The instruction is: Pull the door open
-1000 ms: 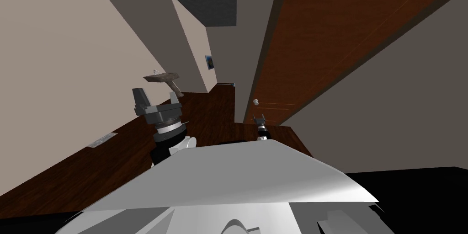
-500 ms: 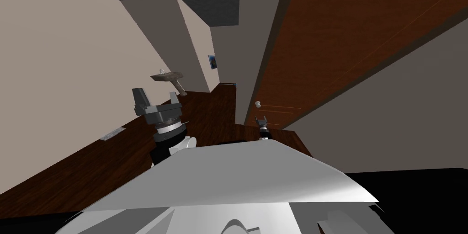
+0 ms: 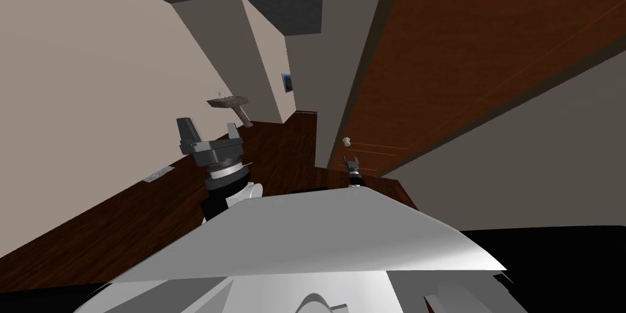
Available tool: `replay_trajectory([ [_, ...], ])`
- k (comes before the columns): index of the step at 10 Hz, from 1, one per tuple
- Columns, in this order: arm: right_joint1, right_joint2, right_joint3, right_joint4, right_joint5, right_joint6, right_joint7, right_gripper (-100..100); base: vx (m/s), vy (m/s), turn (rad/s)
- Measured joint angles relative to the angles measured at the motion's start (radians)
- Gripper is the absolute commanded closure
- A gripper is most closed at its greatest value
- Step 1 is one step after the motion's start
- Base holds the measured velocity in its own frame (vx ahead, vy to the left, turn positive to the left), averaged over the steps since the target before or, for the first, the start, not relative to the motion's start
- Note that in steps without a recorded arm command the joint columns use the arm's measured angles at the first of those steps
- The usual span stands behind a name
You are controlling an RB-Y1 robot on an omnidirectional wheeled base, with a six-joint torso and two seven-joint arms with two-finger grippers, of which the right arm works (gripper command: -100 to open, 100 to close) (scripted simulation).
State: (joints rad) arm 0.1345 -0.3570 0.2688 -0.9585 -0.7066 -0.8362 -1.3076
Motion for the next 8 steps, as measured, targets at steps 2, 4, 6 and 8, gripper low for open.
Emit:
replay_trajectory([
  [2,-0.008,-0.007,0.006,0.03,-0.019,-0.01,-0.031,-100,0.047,-0.048,0.08],
  [4,-0.021,-0.014,0.012,0.067,-0.042,-0.021,-0.066,-100,0.056,-0.043,0.073],
  [6,-0.025,-0.019,0.016,0.083,-0.053,-0.028,-0.087,-100,0.078,-0.031,0.04],
  [8,-0.028,-0.022,0.009,0.097,-0.056,-0.031,-0.093,-100,0.197,-0.059,0.089],
])
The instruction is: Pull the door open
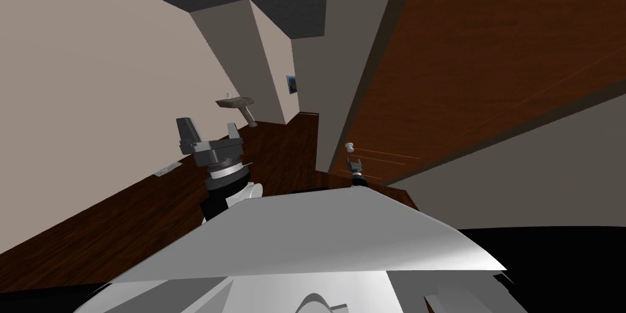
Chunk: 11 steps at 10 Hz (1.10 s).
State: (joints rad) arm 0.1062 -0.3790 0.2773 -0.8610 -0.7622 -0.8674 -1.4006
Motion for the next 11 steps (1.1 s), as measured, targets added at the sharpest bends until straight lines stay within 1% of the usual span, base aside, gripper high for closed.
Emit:
replay_trajectory([
  [3,-0.004,-0.006,-0.014,0.028,-0.004,-0.011,-0.017,-100,0.198,-0.08,0.093],
  [4,-0.001,-0.009,-0.02,0.031,-0.006,-0.013,-0.022,-100,0.198,-0.067,0.065],
  [5,-0.001,-0.012,-0.025,0.035,-0.008,-0.014,-0.026,-100,0.089,-0.027,0.016],
  [6,-0.001,-0.012,-0.026,0.035,-0.009,-0.014,-0.027,100,-0.012,0.0,-0.013],
  [11,0.001,-0.011,-0.024,0.037,-0.008,-0.01,-0.026,100,-0.017,0.004,0.0],
])
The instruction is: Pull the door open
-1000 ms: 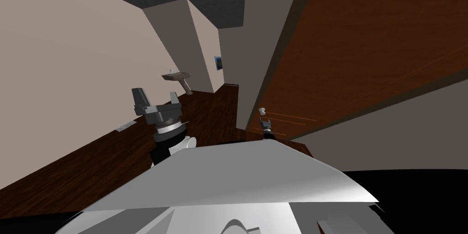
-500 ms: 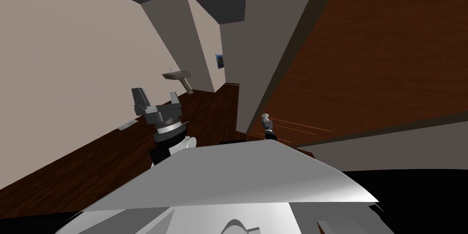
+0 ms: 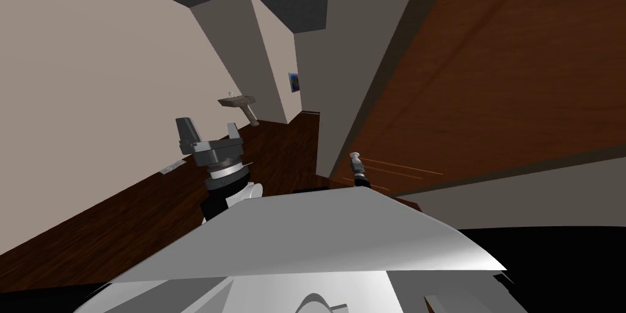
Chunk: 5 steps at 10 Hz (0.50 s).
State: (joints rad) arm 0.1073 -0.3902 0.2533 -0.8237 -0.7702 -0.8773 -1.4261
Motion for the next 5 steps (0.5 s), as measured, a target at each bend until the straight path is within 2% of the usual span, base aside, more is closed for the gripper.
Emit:
replay_trajectory([
  [1,0.0,0.0,0.0,0.0,0.0,0.0,0.0,100,-0.125,-0.002,0.094],
  [3,0.004,-0.016,0.014,-0.005,0.006,-0.008,-0.017,100,-0.181,-0.028,0.083],
  [5,0.01,-0.026,0.039,-0.002,0.018,-0.018,-0.038,100,-0.209,-0.033,0.096],
])
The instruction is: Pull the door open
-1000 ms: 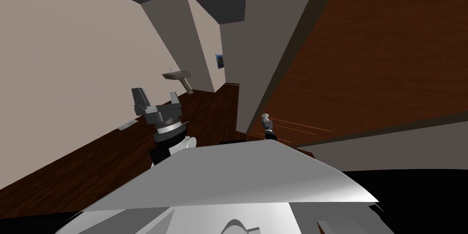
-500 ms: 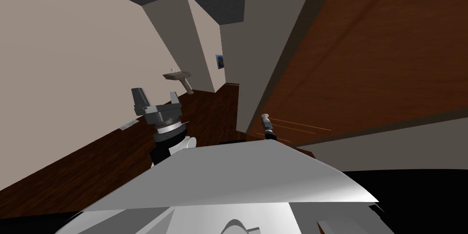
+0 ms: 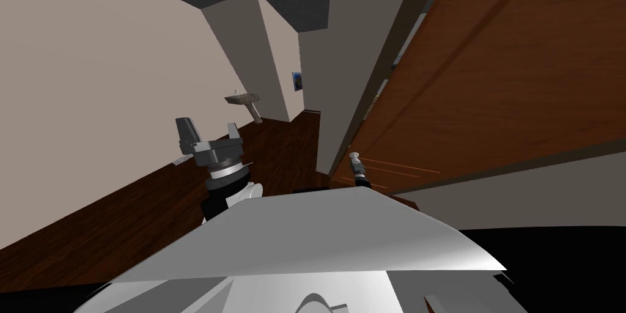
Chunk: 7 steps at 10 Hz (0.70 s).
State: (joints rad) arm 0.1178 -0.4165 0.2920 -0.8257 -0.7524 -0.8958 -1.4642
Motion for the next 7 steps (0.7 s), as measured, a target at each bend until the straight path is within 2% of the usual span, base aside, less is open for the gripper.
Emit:
replay_trajectory([
  [4,0.033,-0.034,0.051,-0.033,0.021,-0.013,-0.042,100,-0.211,-0.032,0.097],
  [5,0.036,-0.043,0.064,-0.033,0.027,-0.021,-0.055,100,-0.098,-0.012,0.028],
  [6,0.038,-0.041,0.068,-0.032,0.029,-0.02,-0.058,100,-0.146,-0.037,0.123],
  [7,0.044,-0.049,0.077,-0.033,0.032,-0.024,-0.066,100,-0.215,-0.03,0.115],
])
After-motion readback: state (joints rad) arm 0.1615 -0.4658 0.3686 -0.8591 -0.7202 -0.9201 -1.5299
